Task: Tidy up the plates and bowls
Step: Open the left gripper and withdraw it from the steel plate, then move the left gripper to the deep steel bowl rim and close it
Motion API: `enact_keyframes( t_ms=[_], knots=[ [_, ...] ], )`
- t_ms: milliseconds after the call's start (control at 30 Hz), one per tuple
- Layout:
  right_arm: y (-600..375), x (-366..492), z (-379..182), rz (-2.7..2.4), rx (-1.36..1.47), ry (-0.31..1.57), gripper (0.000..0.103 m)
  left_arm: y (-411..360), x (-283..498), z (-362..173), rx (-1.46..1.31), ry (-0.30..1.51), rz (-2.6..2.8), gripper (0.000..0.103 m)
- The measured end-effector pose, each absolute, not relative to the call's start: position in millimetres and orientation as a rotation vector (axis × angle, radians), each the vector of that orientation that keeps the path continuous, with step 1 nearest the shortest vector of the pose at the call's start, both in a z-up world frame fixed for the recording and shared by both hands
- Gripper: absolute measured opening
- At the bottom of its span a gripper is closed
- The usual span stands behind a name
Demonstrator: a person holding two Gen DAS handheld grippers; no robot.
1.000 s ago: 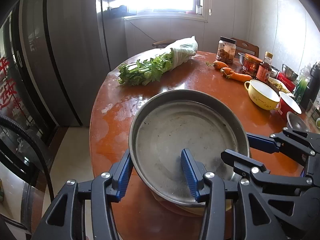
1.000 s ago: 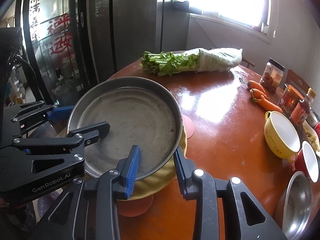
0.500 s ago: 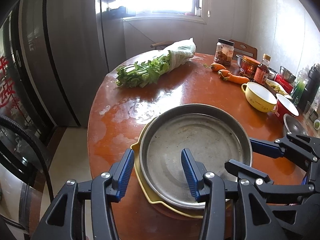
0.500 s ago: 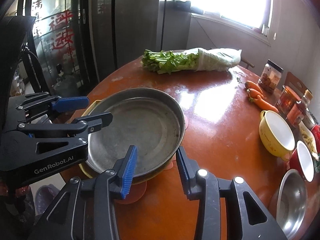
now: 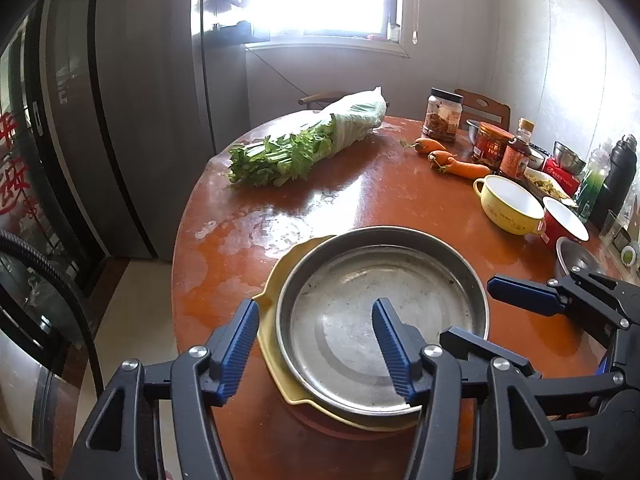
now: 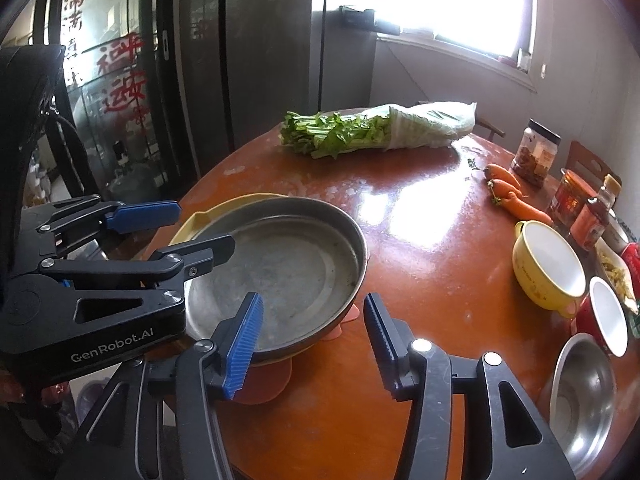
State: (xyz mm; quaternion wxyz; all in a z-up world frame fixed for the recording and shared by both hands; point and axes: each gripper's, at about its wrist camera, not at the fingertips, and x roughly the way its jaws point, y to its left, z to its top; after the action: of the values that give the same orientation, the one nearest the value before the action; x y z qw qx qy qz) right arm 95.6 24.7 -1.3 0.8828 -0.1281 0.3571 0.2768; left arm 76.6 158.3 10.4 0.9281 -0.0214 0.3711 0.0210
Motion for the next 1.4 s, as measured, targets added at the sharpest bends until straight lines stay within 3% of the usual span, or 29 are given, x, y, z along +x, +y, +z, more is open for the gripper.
enact_keyframes(
  t_ms=[367, 467, 800, 1400],
  knots=[
    [13.9, 86.7, 6.9, 0.559, -0.252, 0.706, 0.056, 152.0, 70.3, 22.1, -0.047, 0.731, 0.038, 0.064],
    [9.5, 82.0, 10.8, 0.531, -0.275, 0.673, 0.066, 146.9, 68.1, 26.1, -0.052, 0.720, 0.031, 0.065],
    [-31.3, 73.1, 27.3, 0.433, -0.225, 0.618, 0.074, 117.9, 62.3, 37.4, -0.031, 0.698, -0.001, 0.071],
    [-117.8, 43.7, 47.1, 0.298, -0.078, 0.537, 0.078, 50.5, 54.8, 53.0, 0.018, 0.669, -0.086, 0.073]
  ],
)
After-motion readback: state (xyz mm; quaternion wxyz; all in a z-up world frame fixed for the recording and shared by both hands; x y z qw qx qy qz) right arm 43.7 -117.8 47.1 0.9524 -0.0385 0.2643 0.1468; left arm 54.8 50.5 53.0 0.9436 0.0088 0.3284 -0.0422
